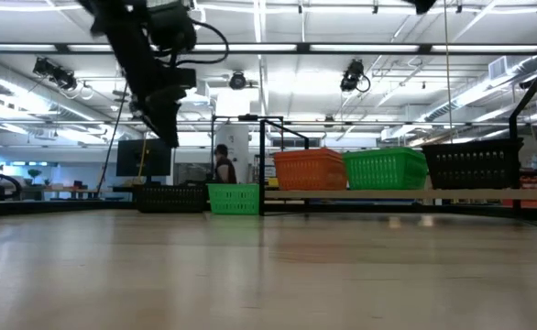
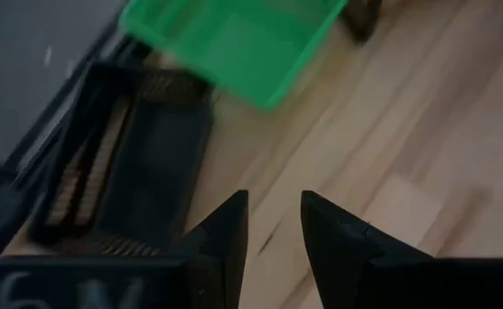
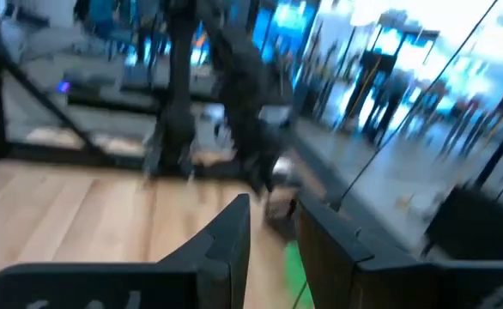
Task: Stack baskets on shelf by color
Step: Stack the black basket on top of the black basket on the shelf
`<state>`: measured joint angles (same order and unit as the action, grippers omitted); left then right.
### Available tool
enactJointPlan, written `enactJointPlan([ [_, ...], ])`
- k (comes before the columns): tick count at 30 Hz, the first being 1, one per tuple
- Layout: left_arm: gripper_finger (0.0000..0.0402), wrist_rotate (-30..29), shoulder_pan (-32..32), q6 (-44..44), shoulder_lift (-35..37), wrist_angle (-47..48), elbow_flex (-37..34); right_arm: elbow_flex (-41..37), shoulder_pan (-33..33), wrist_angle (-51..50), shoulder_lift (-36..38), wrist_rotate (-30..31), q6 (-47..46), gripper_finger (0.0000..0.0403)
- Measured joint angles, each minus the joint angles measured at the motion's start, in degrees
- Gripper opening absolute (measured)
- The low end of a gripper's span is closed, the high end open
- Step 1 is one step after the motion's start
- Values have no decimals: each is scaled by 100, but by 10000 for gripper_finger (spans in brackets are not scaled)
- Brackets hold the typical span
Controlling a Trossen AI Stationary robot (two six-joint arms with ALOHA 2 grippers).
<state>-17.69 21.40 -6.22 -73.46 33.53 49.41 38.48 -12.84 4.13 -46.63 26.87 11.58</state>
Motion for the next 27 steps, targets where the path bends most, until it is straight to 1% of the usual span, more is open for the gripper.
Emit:
enactJointPlan([
  [3,117,-16,155,-92,-437,1350,770,1,32,250,158,2,504,100],
  [5,117,17,310,9,-762,1746,1186,0,69,315,248,4,654,100],
  [6,117,81,384,222,-901,1852,1340,0,88,316,294,6,726,100],
  [9,117,593,627,1380,-1335,1900,1651,0,207,239,373,40,930,100],
  [11,117,765,690,2333,-1597,2081,1730,0,269,-20,386,57,868,100],
  [12,117,712,709,2817,-1709,2224,1745,0,295,-241,389,64,812,100],
  [14,117,415,742,3536,-1937,2656,1744,-2,349,-514,346,98,808,100],
  [17,117,50,890,4101,-2250,3102,1741,-6,468,-593,322,468,959,100],
  [20,117,-88,1108,4349,-2404,3309,1741,-4,649,-242,343,800,1446,100],
  [24,117,-409,1298,4477,-2401,3397,1761,-3,973,753,378,833,2160,100],
  [27,117,-412,1427,4410,-2336,3478,1774,-2,1271,1247,423,847,2497,100],
])
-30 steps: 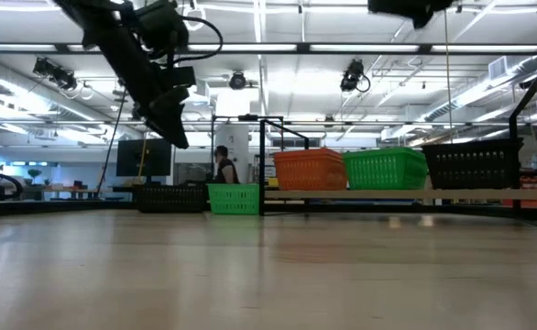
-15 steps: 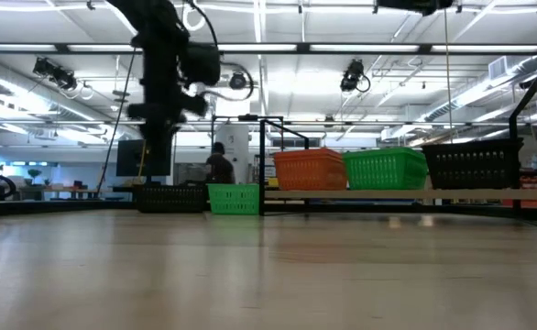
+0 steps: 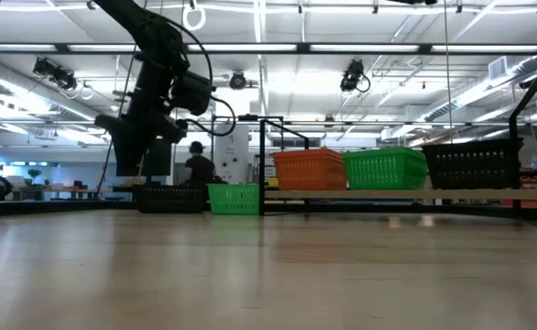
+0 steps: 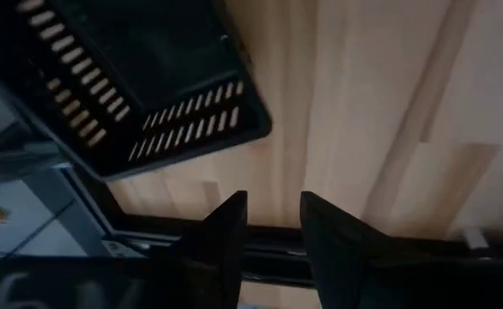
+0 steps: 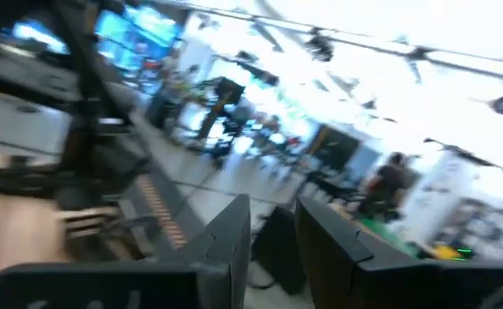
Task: Stack baskets on shelf by color
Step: Stack the black basket on top of the black basket on the shelf
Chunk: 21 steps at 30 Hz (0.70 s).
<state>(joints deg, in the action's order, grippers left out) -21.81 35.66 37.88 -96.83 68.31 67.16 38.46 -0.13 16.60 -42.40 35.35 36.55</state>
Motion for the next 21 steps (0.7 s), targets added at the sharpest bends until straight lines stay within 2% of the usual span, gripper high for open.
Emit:
enactJointPlan([
  [3,121,28,75,-52,-8,-125,0,0,504,119,56,-3,111,100],
  [6,141,43,94,545,-6,-122,-4,2,1165,-60,22,-65,-225,100],
  [11,190,58,207,1721,-6,-840,-4,0,2197,63,-308,-622,-559,100],
  [14,213,94,427,2208,-6,-944,-8,0,2735,188,-585,-1088,-694,100],
  [21,220,96,743,2918,-6,-856,-375,2,3671,1228,-1297,-1943,-684,100],
])
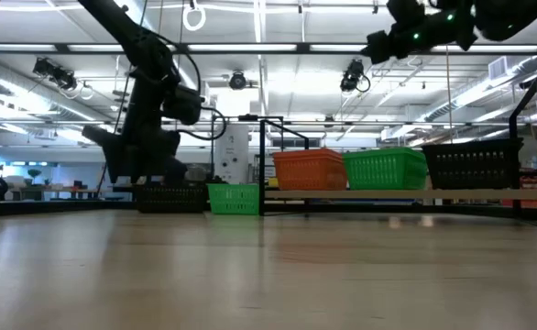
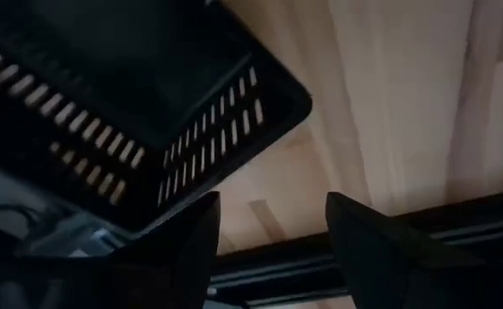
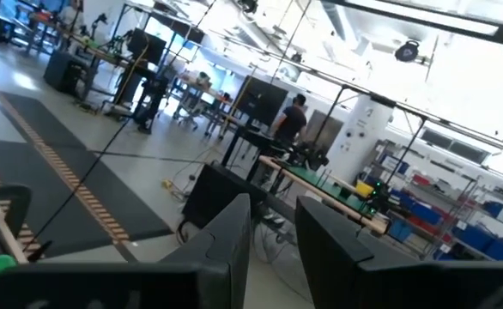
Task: Stack baskets on shelf by color
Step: Stack the black basket on top of the black basket on the shelf
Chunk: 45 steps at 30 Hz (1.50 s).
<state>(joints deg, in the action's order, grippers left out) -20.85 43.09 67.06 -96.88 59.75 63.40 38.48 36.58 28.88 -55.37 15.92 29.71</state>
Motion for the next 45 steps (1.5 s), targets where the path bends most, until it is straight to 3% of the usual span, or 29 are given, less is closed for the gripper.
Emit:
enactJointPlan([
  [9,185,-258,-62,549,-7,-1428,-496,0,916,502,-701,-823,-426,100],
  [13,177,-293,-94,560,-7,-1488,-473,0,1162,645,-840,-1181,-686,100],
  [19,171,121,22,395,-7,-1491,-470,-2,1281,886,-903,-1654,-920,100],
  [24,122,52,-123,-137,-7,-1109,-468,-2,1278,884,-903,-1769,-919,100],
  [29,21,62,-629,-997,-4,-372,-468,-2,1256,879,-903,-1772,-920,100],
  [38,15,562,-2134,-2235,4,-345,-451,-2,1005,853,-777,-1780,-961,100],
  [45,15,729,-3605,-3789,2,-93,-35,-2,590,94,-17,-1884,-1576,100],
])
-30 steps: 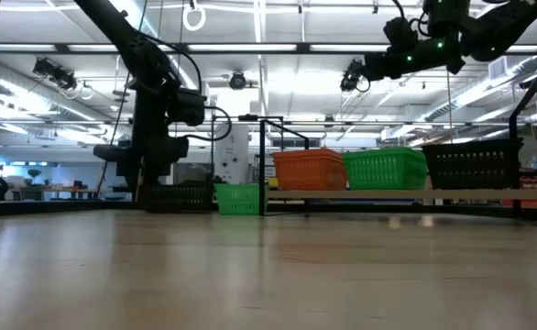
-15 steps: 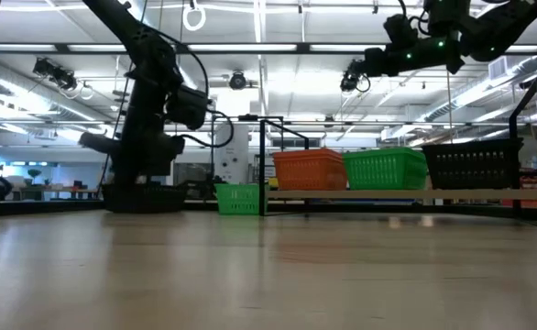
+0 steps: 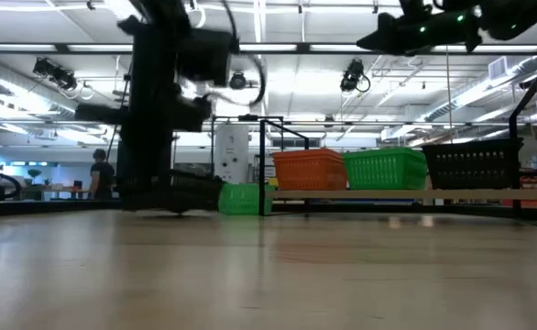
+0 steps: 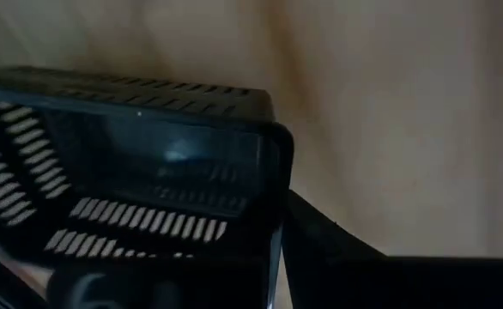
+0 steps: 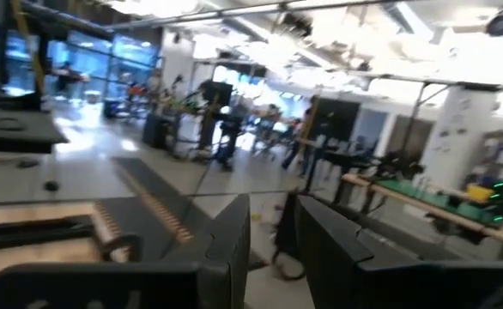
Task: Stack baskets on shelf by color
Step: Stack the black basket on top of the black basket on the shelf
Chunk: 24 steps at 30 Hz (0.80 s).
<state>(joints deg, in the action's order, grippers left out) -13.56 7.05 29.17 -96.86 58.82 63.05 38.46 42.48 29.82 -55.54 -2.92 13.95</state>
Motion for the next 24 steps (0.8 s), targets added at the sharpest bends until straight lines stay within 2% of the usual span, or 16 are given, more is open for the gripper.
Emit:
enactJointPlan([
  [6,15,-34,-944,-867,0,96,890,0,-405,-1293,828,35,-76,100],
  [11,14,-151,-1277,-1238,0,64,1724,0,-762,-1967,1464,31,-528,100],
  [14,14,-304,-1409,-1164,0,48,2208,0,-1014,-2392,1829,28,-711,100],
  [18,14,-861,-1510,-632,0,-394,2640,0,-1319,-2898,2269,29,-955,100],
  [21,14,-882,-1420,-404,0,-1199,2731,0,-1494,-3234,2519,79,-1168,100],
  [24,14,-652,-1284,-171,-119,-1946,2738,0,-1612,-3495,2716,337,-1167,100],
])
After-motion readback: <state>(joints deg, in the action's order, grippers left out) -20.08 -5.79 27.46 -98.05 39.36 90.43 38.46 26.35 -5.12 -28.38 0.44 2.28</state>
